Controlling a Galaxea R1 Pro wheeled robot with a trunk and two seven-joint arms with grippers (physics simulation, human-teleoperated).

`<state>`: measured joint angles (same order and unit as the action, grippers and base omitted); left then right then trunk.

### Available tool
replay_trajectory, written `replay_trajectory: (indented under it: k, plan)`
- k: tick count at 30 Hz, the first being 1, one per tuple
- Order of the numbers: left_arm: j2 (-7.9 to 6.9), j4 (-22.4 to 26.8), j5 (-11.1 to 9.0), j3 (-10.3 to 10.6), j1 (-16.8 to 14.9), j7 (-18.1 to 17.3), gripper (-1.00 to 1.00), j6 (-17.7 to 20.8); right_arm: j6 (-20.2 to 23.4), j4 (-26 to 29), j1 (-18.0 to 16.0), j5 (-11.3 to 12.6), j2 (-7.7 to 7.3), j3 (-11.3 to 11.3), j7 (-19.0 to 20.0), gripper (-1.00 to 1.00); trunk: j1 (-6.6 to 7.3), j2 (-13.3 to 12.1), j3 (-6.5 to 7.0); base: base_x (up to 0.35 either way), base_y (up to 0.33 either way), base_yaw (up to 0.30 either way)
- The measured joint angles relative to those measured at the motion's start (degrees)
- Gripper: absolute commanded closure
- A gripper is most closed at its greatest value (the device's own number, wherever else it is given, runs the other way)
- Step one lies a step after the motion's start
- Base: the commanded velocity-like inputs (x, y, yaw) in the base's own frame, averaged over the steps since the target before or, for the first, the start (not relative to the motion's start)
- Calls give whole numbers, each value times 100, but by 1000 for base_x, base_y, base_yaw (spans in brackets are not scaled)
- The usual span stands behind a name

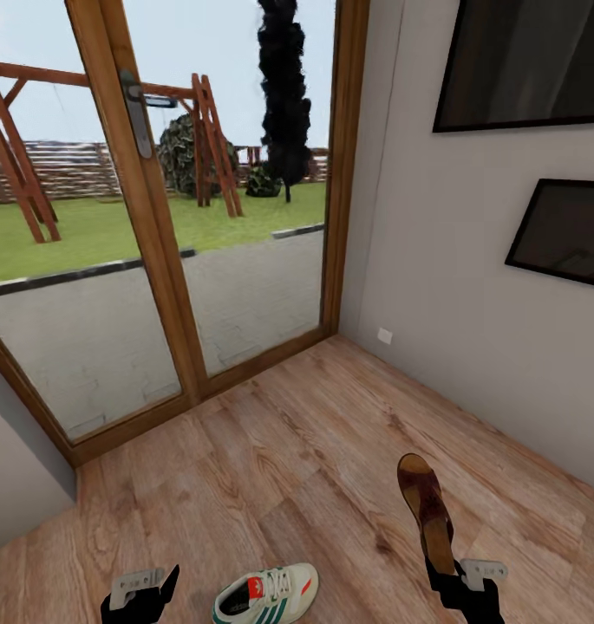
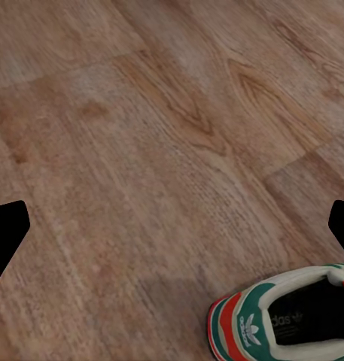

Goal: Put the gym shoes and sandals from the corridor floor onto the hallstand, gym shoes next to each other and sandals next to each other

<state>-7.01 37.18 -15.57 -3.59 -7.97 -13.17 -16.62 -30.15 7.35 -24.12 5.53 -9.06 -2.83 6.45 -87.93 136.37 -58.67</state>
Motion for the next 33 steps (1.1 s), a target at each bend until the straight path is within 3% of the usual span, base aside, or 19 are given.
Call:
replay_trajectory:
  k: [13, 15, 18, 20, 23, 25, 29, 32, 33]
  plan:
    - [-34, 17, 133, 66, -9, -59, -100, 4, 0, 0, 2, -2, 0, 1, 0, 100, 0, 0, 0, 0, 0, 0]
    - [-109, 41, 354, 75, -31, -88, -100, 7, 0, 0, 1, -4, 0, 3, 0, 100, 0, 0, 0, 0, 0, 0]
    - [-324, 81, 967, 79, -61, -244, -100, 15, 0, 5, 1, -10, 0, 7, 1, 100, 0, 0, 0, 0, 0, 0]
    - [-402, 85, 1224, 82, -69, -383, -100, 27, 0, 14, 0, -17, 0, 11, 11, 100, 0, 0, 0, 0, 0, 0]
    - [-570, 82, 1717, 59, -94, -900, -100, 101, 0, 28, -1, -25, 0, 22, 20, 100, 0, 0, 0, 0, 0, 0]
    - [-654, 85, 1853, 52, -134, -1162, -100, 139, 0, 34, 0, -27, 0, 23, 22, 100, 0, 0, 0, 0, 0, 0]
    - [-903, 94, 2239, 85, -648, -2226, -100, 645, 9, 167, -2, -35, -6, 23, 42, 100, 0, 0, 1, 0, 0, 0]
    - [-942, 88, 3039, 91, -1178, -2998, -100, 1297, 93, 771, -6, -56, -24, 30, 98, 100, 0, 0, 2, 0, 0, 0]
    - [-920, 74, 3604, 84, -1412, -3303, -100, 1476, 248, 1107, -5, -65, -47, 40, 188, 100, 0, 0, 2, 0, 0, 0]
